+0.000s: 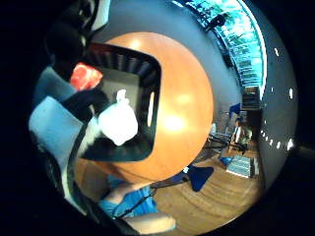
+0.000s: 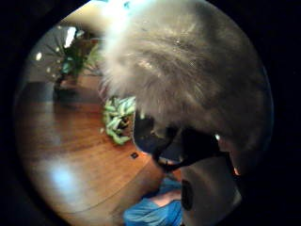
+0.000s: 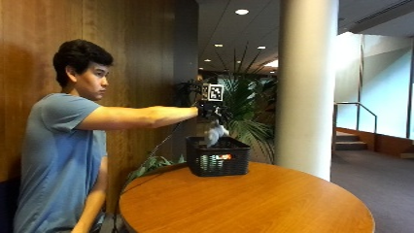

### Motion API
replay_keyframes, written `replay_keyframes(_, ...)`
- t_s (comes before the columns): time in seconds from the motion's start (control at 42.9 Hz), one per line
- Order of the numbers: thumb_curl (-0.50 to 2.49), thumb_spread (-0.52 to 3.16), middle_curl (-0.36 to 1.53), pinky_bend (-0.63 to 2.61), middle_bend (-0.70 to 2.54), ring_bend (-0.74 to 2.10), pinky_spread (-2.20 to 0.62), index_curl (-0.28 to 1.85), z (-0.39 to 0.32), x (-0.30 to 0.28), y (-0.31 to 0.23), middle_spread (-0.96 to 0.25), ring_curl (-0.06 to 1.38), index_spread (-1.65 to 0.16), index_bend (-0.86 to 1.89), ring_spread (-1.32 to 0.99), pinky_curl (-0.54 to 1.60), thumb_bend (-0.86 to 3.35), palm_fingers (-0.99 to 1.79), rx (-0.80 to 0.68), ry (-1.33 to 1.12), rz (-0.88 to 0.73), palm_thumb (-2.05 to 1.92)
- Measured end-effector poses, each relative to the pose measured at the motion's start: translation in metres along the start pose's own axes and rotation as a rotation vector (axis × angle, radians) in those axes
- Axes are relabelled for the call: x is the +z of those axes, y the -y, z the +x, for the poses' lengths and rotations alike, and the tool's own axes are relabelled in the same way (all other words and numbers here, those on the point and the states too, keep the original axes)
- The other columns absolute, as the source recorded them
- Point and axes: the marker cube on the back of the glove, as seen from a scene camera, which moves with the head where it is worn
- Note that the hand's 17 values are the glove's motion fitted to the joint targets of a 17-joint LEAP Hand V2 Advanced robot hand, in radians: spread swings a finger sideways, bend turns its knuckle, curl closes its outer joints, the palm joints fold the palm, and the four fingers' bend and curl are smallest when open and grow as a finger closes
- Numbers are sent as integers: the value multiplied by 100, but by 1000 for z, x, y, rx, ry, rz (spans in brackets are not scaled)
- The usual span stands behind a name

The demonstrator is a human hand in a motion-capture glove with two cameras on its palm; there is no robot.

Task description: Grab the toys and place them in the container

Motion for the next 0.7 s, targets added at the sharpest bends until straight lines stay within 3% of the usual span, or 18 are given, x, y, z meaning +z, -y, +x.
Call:
replay_keyframes(0.163, 102, 140, 79, 152, 11, 112, -31, 12, 0, -4, 0, -16, 51, -31, 5, -30, 52, 8, -1, 3, 28, 10, -13)
replay_keyframes(0.28, 87, 136, 73, 153, 14, 106, -25, 13, 4, -4, -4, -5, 47, -30, 10, -22, 49, -4, -7, -20, -11, -8, -10)
replay_keyframes(0.35, 79, 132, 69, 154, 12, 85, -17, 16, 9, -3, -7, 0, 40, -30, 18, -14, 49, -7, -24, -23, -30, -12, -10)
replay_keyframes(0.467, 68, 127, 63, 152, 14, 58, -7, 18, 15, -2, -14, 5, 33, -29, 16, -6, 46, -9, -31, -32, -66, -25, -11)
replay_keyframes(0.7, 51, 120, 51, 144, 12, 37, 2, 19, 20, -4, -22, 6, 27, -29, 11, 2, 42, -8, -27, -54, -56, -3, -10)
